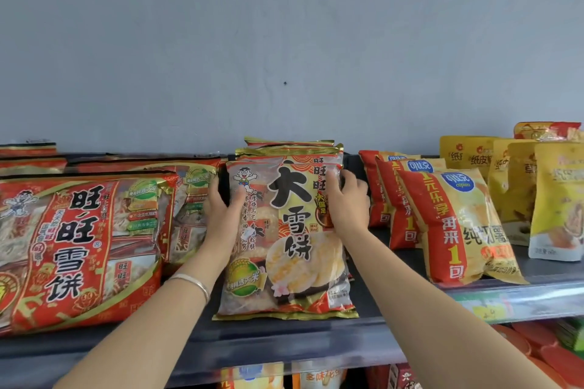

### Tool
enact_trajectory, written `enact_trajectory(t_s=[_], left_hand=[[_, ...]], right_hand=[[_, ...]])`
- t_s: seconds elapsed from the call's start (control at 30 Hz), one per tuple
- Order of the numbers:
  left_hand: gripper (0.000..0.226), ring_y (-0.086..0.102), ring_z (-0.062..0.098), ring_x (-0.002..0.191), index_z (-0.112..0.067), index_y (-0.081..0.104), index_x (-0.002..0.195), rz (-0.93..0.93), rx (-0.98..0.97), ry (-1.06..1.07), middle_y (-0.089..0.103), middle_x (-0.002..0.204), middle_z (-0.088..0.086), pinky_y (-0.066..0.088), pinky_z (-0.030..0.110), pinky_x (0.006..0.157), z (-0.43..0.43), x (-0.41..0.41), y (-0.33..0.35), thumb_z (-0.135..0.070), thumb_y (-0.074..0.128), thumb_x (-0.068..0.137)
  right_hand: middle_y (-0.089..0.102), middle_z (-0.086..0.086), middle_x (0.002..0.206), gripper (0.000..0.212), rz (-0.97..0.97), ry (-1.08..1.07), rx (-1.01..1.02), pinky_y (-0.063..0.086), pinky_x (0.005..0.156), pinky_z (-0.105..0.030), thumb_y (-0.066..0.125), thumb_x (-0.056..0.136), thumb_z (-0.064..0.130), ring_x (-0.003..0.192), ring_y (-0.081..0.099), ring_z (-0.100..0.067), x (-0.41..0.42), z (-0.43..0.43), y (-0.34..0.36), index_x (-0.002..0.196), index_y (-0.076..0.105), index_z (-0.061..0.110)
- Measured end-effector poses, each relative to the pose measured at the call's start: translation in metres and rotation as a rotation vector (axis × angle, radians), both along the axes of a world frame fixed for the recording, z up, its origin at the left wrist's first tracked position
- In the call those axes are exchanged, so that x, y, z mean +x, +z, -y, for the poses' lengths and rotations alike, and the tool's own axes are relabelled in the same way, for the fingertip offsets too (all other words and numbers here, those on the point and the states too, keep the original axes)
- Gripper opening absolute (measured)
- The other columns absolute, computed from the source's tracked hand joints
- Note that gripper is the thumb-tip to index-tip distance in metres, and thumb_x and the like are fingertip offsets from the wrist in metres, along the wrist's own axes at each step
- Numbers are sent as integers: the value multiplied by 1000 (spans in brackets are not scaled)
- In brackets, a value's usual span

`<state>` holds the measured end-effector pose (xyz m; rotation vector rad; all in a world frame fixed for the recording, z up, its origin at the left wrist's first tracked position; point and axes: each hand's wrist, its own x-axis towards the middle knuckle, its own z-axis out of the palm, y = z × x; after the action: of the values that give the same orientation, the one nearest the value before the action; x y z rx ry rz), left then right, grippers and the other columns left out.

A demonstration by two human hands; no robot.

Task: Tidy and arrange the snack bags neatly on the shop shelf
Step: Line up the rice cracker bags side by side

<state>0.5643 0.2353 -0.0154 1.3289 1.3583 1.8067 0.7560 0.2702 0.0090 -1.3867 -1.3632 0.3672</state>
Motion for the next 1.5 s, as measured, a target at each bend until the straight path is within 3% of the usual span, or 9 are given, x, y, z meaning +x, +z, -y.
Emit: enact_trajectory(t_s=[0.23,0.43,0.63,0.8,0.97,1.13,1.27,1.37,1.5], left_hand=[[49,29,24,135,-23,42,139,-786,98,254,33,145,7,26,39,109,-35,-12,69,-36,52,93],[35,40,28,128,-27,54,128,-958,-108,289,41,140,6,38,45,103,-78,-15,107,-35,50,94],[23,54,22,84,-12,61,87,-824,-262,113,60,87,5,37,29,68,-96,-16,106,-31,52,95],[17,53,20,80,-12,59,89,-710,-253,107,58,84,3,36,27,61,-96,-17,101,-27,53,95],[24,53,24,81,-2,61,91,-654,-240,200,60,88,12,35,29,63,-98,-18,97,-24,54,95],[22,57,27,86,-3,63,94,-578,-241,248,63,94,13,41,31,69,-100,-19,94,-24,55,94],[21,60,30,92,-3,63,97,-514,-251,192,64,97,15,48,36,78,-100,-21,92,-22,55,94],[11,60,25,75,-8,60,89,-353,-249,83,63,87,13,49,31,64,-96,-20,95,-18,56,94],[16,55,19,57,-13,53,78,-143,-272,-24,58,74,9,46,19,41,-94,-23,97,-12,57,93]], right_hand=[[40,-8,142,40,353,-134,161,42,96,-43,46,97,29,129,38,-30,3,-40,65,136,46,22],[56,-1,132,35,832,161,69,42,100,-45,46,96,23,122,48,-27,-18,-92,114,130,54,28],[65,-5,114,27,922,397,-84,47,89,-31,60,90,20,105,58,-24,-31,-128,121,114,66,9],[49,3,69,13,951,453,-45,37,64,-22,58,91,13,83,48,-21,-39,-133,122,78,60,13],[49,3,69,15,893,481,-38,36,64,-19,60,92,14,84,48,-21,-50,-138,121,78,66,11],[66,-11,110,27,828,496,-35,42,81,-25,60,92,17,93,53,-20,-57,-139,115,115,67,4],[66,-6,98,26,811,521,-81,42,79,-28,63,91,20,91,55,-22,-55,-136,122,110,68,3],[68,-5,92,27,699,473,-15,50,81,-35,58,91,30,85,58,-20,-49,-143,132,95,69,6],[60,-9,128,36,813,379,-40,45,100,-40,56,93,23,117,56,-28,-48,-150,128,125,59,9]])
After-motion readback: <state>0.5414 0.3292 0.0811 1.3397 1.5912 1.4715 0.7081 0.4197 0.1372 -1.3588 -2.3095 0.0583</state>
